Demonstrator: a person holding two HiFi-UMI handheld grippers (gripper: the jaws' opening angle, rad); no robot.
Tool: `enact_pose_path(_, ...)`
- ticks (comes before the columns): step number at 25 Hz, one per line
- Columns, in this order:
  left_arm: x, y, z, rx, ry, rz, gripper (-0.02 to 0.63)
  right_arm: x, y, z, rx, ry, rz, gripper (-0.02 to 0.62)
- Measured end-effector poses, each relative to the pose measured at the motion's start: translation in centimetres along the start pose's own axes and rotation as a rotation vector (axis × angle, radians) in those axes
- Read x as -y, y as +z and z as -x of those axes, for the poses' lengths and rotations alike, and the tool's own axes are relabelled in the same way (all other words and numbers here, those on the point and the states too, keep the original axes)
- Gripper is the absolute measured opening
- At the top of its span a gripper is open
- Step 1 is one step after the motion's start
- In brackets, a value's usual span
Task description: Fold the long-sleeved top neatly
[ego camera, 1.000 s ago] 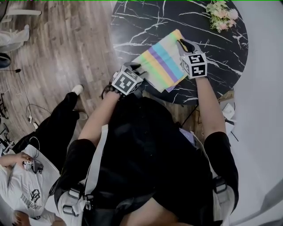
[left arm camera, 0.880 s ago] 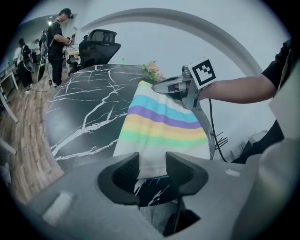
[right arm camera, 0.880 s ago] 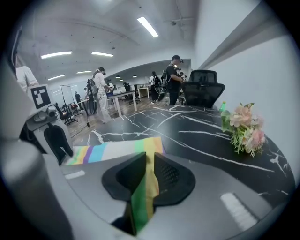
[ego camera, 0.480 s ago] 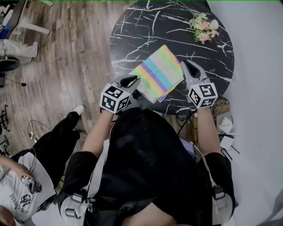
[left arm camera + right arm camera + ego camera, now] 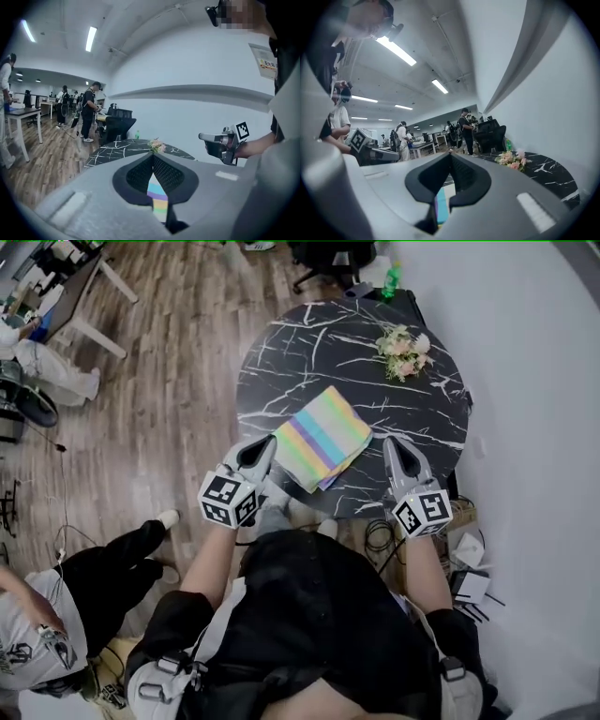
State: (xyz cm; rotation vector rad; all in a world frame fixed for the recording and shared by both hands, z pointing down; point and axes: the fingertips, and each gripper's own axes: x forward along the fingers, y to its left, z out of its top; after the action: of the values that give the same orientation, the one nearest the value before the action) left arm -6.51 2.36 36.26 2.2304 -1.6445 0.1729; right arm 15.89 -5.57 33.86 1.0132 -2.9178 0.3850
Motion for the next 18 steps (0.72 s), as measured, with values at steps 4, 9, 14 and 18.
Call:
enact_pose_path(4, 0.4, 1.8, 1.0, 0.045, -0.028, -0.018, 0.008, -1.4, 1.0, 0.7, 0.019, -0.015, 0.006, 0.005)
enact_pose_path(9, -1.0, 3.4, 2.4, 0.087, -0.053, -0.03, 0.008, -3.6, 1.9, 0.6, 0.052, -0.038, 0.01, 0.006)
enact_pose_path(14, -2.2, 4.6, 3.2, 0.106, -0.09, -0.046, 0.008, -5.2, 2.6, -0.3, 0.082, -0.067, 0.017, 0.005)
enact_pose_path(18, -3.0, 5.2, 3.3, 0.115, -0.108, -0.052, 0.008, -6.1, 2.8, -0.4, 0.083, -0.092, 0.021, 0.005)
